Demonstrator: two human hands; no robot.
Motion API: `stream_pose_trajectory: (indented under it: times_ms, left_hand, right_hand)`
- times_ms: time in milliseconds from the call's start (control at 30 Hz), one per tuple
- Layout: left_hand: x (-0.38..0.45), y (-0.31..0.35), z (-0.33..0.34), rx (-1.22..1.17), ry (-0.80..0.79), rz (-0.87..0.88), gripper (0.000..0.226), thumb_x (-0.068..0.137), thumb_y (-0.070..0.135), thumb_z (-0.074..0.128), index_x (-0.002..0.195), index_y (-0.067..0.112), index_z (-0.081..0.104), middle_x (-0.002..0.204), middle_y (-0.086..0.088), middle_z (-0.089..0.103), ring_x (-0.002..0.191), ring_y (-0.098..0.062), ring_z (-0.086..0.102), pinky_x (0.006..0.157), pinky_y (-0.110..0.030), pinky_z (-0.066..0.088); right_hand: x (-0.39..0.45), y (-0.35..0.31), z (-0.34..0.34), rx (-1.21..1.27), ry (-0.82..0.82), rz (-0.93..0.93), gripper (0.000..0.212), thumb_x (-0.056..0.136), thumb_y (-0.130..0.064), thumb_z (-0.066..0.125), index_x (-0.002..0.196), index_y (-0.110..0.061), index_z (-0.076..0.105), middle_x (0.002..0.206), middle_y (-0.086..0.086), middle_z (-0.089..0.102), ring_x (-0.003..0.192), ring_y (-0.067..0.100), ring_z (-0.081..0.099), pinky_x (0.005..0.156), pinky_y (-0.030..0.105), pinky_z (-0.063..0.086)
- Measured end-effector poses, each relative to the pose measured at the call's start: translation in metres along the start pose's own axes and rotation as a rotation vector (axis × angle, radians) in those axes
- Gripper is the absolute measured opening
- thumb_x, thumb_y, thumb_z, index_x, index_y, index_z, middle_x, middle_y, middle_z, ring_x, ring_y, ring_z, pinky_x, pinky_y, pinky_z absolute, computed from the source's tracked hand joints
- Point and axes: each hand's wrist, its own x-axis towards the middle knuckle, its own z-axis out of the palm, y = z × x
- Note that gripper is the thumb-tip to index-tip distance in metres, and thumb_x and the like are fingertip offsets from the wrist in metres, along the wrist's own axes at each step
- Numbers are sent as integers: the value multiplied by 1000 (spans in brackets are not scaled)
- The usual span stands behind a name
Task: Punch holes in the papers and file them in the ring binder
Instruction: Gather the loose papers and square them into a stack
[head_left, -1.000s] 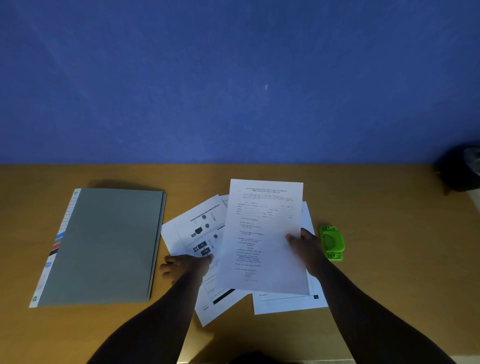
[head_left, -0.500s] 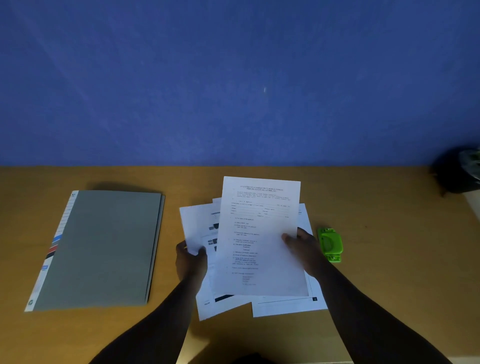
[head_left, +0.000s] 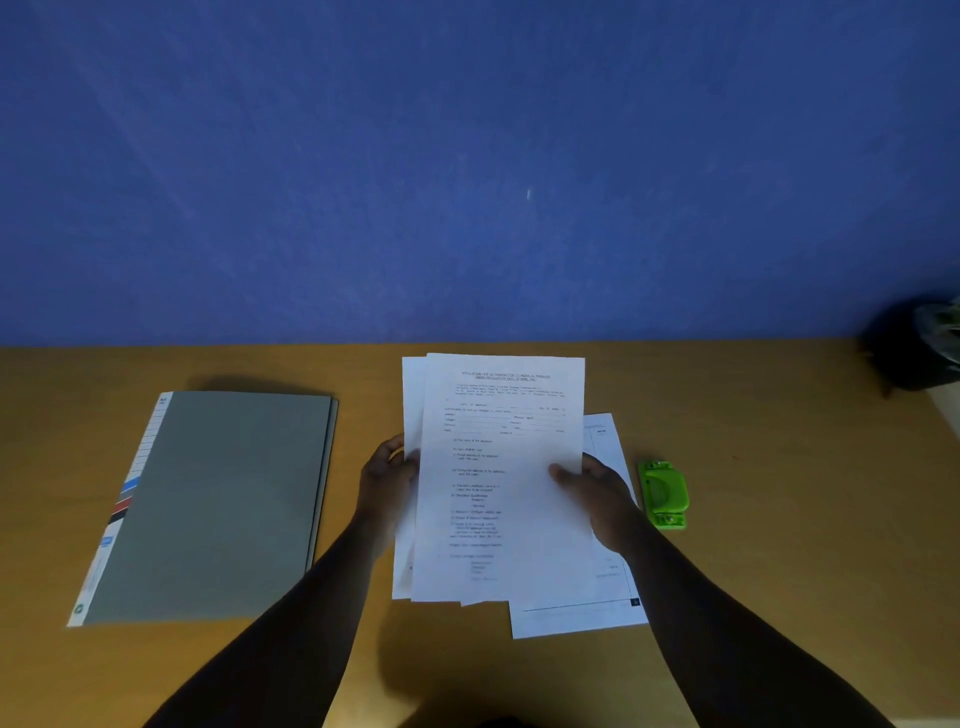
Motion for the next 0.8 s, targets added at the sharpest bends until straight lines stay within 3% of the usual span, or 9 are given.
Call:
stream_pose_trajectory:
  times_ms: [200, 300, 400, 467, 533, 600, 700, 800]
  left_hand:
    - [-3, 7, 6, 2, -110, -24, 29, 97, 12, 59, 123, 24, 62, 107, -5, 76, 91, -26, 73, 65, -33, 58]
    - [-5, 5, 8, 70, -124, -14, 24, 99, 25, 57, 120, 20, 66, 104, -5, 76, 100, -32, 71, 76, -39, 56]
    - [-12, 6, 12, 109, -152, 10, 43, 104, 48, 38, 109, 21, 71, 99, -1, 77, 92, -24, 74, 70, -33, 57]
    - [-14, 6, 16, 110, -206, 40, 51, 103, 54, 32, 112, 22, 71, 103, 0, 77, 91, -20, 75, 74, -34, 59]
    - [-14, 6, 19, 176, -221, 93, 39, 100, 48, 49, 115, 18, 68, 111, -4, 75, 97, -21, 73, 85, -41, 59]
    - [-11, 3, 23, 207, -171, 111, 24, 95, 30, 64, 114, 16, 68, 114, -6, 74, 96, -21, 73, 87, -42, 59]
    - [-11, 2, 28, 219, -112, 114, 16, 96, 22, 63, 111, 17, 68, 109, -2, 74, 94, -22, 73, 82, -38, 60]
    - [-11, 4, 36, 222, -84, 96, 13, 99, 25, 59, 107, 20, 68, 104, 1, 74, 92, -20, 72, 77, -34, 59]
  right_hand:
    - [2, -1, 1, 1, 57, -14, 24, 81, -17, 78, 105, -15, 72, 104, 7, 74, 100, 32, 69, 90, 48, 56]
    - [0, -4, 1, -27, 109, -46, 29, 79, -20, 80, 105, -18, 67, 102, 7, 74, 94, 28, 70, 84, 44, 58]
    - [-1, -5, 2, -5, 166, -57, 46, 74, -20, 84, 113, -23, 59, 101, 6, 73, 93, 27, 70, 83, 45, 57]
    - [-2, -6, 3, 49, 186, -57, 53, 74, -18, 84, 117, -27, 54, 101, 4, 71, 93, 25, 68, 80, 40, 55]
    - [-2, -6, 2, 72, 188, -44, 55, 73, -18, 85, 118, -25, 55, 102, 4, 70, 94, 25, 68, 75, 33, 54]
    - [-1, -6, 0, 72, 165, -29, 50, 72, -20, 86, 116, -18, 62, 103, 5, 73, 94, 26, 70, 76, 36, 57]
    - [-3, -7, -2, 47, 98, -24, 36, 77, -18, 82, 110, -14, 69, 104, 5, 75, 94, 27, 72, 80, 40, 59]
    - [-10, -11, -6, -152, 45, -41, 18, 87, -15, 70, 105, -15, 68, 89, -2, 71, 71, 14, 63, 53, 20, 48]
